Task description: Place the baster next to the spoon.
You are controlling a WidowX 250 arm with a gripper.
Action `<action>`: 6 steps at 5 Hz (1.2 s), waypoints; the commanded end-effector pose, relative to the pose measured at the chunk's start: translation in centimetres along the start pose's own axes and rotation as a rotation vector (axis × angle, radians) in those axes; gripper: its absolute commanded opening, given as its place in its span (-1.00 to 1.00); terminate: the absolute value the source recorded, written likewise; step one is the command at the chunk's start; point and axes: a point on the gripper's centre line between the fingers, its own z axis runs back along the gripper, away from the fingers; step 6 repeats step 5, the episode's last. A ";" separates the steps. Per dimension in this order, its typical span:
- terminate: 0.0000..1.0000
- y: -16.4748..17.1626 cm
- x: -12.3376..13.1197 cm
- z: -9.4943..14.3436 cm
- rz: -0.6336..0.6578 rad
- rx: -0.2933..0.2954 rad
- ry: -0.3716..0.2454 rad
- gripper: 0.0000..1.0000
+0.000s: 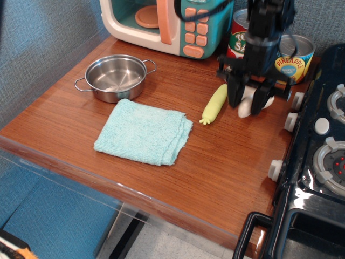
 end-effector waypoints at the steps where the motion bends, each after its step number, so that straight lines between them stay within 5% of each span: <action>1: -1.00 -1.0 0.0 6.3 0.001 -0.022 -0.140 1.00; 4: -1.00 -0.2 -0.7 6.2 0.020 0.033 -0.112 1.00; 5: 1.00 -0.2 -0.7 6.2 0.020 0.033 -0.112 1.00; 6: 1.00 -0.2 -0.7 6.2 0.020 0.033 -0.112 1.00</action>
